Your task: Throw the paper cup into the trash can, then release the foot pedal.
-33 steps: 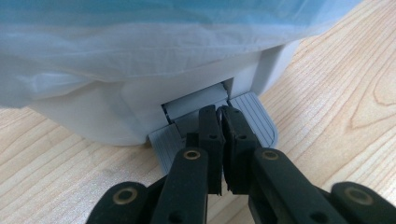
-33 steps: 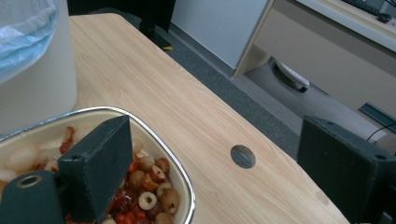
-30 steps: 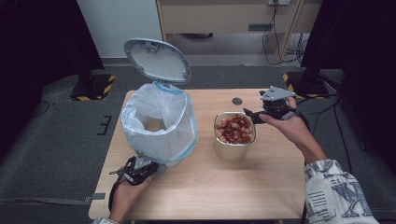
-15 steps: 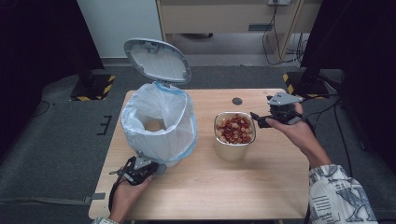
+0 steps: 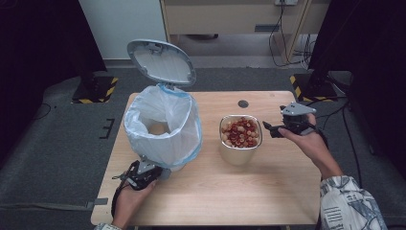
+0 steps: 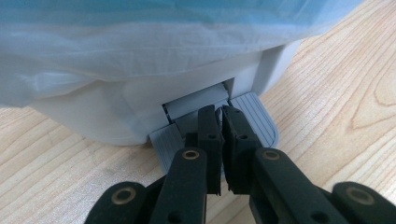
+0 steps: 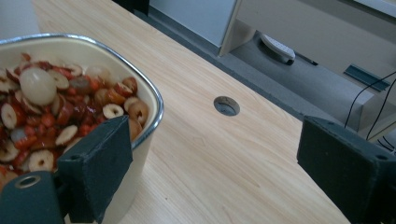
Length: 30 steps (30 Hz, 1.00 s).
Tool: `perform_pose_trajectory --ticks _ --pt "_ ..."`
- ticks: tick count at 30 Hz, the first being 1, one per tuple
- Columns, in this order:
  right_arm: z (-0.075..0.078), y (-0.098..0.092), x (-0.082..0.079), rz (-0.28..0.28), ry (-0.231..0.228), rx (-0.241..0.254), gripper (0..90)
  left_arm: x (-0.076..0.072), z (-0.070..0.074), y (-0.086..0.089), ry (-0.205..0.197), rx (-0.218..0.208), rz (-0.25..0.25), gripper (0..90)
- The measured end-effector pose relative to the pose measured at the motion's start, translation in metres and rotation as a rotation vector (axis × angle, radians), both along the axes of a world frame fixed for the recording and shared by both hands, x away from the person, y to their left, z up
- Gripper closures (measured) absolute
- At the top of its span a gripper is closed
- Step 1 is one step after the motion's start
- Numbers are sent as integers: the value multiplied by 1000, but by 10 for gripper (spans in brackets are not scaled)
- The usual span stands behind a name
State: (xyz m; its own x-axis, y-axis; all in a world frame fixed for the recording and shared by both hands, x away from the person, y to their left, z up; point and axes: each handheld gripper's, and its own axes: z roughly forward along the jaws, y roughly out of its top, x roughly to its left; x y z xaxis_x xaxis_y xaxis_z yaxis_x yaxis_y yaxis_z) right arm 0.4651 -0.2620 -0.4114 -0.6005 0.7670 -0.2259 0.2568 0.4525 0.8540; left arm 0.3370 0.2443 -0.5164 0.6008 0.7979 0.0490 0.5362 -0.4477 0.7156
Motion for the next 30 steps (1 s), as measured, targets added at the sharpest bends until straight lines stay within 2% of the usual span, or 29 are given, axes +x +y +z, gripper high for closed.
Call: perform_pose_trajectory --ticks 8,20,27,30 --pt "-17 -11 -6 -25 20 8 107 0 0 0 1 -1 0 857" --pt "-33 -20 -13 -63 30 29 109 0 0 1 1 -7 2 854" --pt "-50 -28 -21 -90 49 46 110 0 0 2 3 -16 5 842" --pt "-54 -32 -24 -99 54 55 109 0 0 4 8 -18 10 808"
